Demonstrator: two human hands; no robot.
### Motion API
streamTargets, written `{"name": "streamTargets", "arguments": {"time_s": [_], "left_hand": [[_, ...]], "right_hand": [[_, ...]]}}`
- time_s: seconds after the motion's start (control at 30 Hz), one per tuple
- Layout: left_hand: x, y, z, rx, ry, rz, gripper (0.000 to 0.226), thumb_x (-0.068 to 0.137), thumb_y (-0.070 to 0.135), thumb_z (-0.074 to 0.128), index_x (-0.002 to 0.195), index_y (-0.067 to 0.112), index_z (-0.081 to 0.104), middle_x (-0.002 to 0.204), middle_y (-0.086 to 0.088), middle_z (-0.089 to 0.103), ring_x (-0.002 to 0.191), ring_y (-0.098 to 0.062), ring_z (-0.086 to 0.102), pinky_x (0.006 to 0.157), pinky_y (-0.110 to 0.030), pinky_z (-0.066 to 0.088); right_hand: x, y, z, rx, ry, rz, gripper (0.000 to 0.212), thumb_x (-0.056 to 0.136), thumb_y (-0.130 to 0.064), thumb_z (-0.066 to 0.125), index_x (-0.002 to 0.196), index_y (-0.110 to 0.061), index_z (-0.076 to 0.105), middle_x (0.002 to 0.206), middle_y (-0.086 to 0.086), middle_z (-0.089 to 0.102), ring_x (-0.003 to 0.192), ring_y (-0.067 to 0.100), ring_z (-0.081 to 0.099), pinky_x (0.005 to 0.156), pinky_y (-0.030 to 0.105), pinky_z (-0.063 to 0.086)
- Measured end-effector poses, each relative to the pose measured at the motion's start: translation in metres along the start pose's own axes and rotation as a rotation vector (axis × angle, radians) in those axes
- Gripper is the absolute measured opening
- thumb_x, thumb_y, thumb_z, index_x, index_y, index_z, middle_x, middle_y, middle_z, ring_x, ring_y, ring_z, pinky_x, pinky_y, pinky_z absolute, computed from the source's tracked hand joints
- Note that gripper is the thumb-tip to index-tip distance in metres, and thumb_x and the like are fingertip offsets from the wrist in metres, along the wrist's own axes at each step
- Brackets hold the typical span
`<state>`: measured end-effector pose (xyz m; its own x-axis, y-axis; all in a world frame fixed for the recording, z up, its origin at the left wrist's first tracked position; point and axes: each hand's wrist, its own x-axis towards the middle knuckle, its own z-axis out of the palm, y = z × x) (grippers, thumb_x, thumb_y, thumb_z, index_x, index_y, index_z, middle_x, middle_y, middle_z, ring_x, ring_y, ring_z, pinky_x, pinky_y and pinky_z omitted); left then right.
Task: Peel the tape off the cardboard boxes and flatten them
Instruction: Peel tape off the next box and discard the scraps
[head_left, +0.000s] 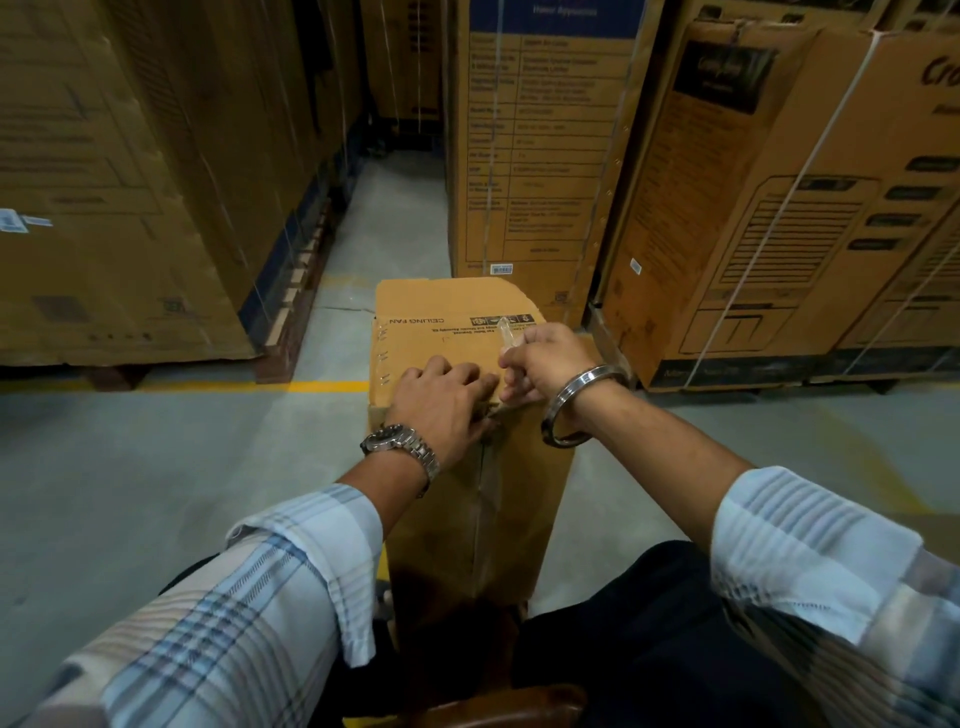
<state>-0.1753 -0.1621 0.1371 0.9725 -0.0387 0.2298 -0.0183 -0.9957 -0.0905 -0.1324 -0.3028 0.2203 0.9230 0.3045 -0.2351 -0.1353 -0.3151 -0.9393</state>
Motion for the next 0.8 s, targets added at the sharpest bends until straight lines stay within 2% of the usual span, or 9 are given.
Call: {"name": "streamTargets", "arguments": {"time_s": [0.1,0.17,0.23,0.3,0.37,0.47,0.57,0.7,0.8], "left_hand": [[0.000,-0.005,0.000,-0.010,-0.008,-0.004,0.056,0.094,0.060,0.047,0.146,0.041,0.037,0.143,0.010,0.051,0.121,-0.023,0.047,0.094,-0.042,0.046],[0.000,-0.004,0.001,-0.009,-0.023,0.005,0.055,0.094,0.060,0.047,0.145,0.042,0.037,0.144,0.010,0.050,0.122,-0.023,0.046,0.094,-0.042,0.045],[0.000,-0.007,0.004,-0.017,-0.046,-0.002,0.053,0.095,0.056,0.048,0.145,0.043,0.037,0.148,0.009,0.048,0.124,-0.024,0.046,0.094,-0.042,0.045],[-0.003,-0.029,0.006,-0.067,-0.073,-0.065,0.053,0.097,0.049,0.048,0.148,0.044,0.035,0.152,0.010,0.044,0.127,-0.023,0.045,0.094,-0.041,0.043],[-0.006,-0.054,0.003,-0.069,-0.104,-0.106,0.055,0.098,0.053,0.047,0.151,0.045,0.033,0.153,0.012,0.043,0.126,-0.021,0.045,0.093,-0.039,0.044],[-0.005,-0.056,-0.007,-0.075,-0.167,-0.054,0.060,0.095,0.059,0.048,0.152,0.044,0.033,0.153,0.013,0.044,0.126,-0.021,0.045,0.096,-0.041,0.047],[-0.002,-0.032,-0.008,-0.107,-0.129,-0.070,0.058,0.096,0.049,0.053,0.150,0.046,0.033,0.153,0.012,0.043,0.127,-0.021,0.044,0.097,-0.041,0.046],[0.005,-0.029,-0.007,-0.197,-0.136,-0.086,0.058,0.092,0.039,0.062,0.145,0.046,0.039,0.147,0.011,0.048,0.127,-0.022,0.044,0.100,-0.043,0.045],[0.011,-0.035,-0.009,-0.239,-0.146,-0.080,0.053,0.090,0.039,0.064,0.140,0.047,0.046,0.142,0.012,0.052,0.123,-0.019,0.046,0.097,-0.042,0.047]], "right_hand": [[0.001,0.002,0.004,-0.037,0.012,-0.005,0.018,0.093,-0.003,0.060,0.076,-0.010,0.058,0.058,0.006,0.054,0.047,0.021,0.053,0.061,0.042,0.057],[0.000,0.004,0.009,-0.074,0.001,-0.001,0.018,0.091,-0.002,0.061,0.076,-0.011,0.058,0.058,0.004,0.051,0.044,0.017,0.050,0.051,0.033,0.048],[-0.003,-0.003,0.009,-0.203,0.002,-0.034,0.023,0.092,-0.004,0.060,0.072,-0.014,0.057,0.064,0.001,0.051,0.051,0.013,0.048,0.053,0.027,0.042],[-0.008,-0.028,-0.005,-0.313,0.114,-0.135,0.028,0.095,-0.013,0.060,0.067,-0.018,0.058,0.066,-0.003,0.052,0.054,0.011,0.047,0.052,0.024,0.038],[-0.010,-0.060,-0.034,-0.174,0.215,-0.189,0.028,0.095,-0.018,0.061,0.067,-0.016,0.061,0.058,-0.005,0.051,0.045,0.010,0.044,0.046,0.023,0.037],[-0.018,-0.078,-0.065,-0.081,0.113,-0.131,0.019,0.098,-0.015,0.057,0.079,-0.014,0.062,0.059,-0.003,0.047,0.040,0.009,0.042,0.044,0.023,0.039],[-0.022,-0.066,-0.062,0.010,0.012,-0.035,0.012,0.097,-0.013,0.058,0.087,-0.011,0.063,0.059,-0.002,0.053,0.045,0.012,0.053,0.048,0.026,0.050],[-0.020,-0.045,-0.059,0.213,-0.050,0.051,0.011,0.096,-0.016,0.063,0.094,-0.005,0.065,0.067,0.004,0.065,0.057,0.016,0.067,0.050,0.028,0.057],[-0.015,-0.032,-0.063,0.198,-0.025,0.069,0.017,0.093,-0.021,0.069,0.102,-0.006,0.067,0.086,0.007,0.071,0.062,0.015,0.068,0.056,0.027,0.058]]}}
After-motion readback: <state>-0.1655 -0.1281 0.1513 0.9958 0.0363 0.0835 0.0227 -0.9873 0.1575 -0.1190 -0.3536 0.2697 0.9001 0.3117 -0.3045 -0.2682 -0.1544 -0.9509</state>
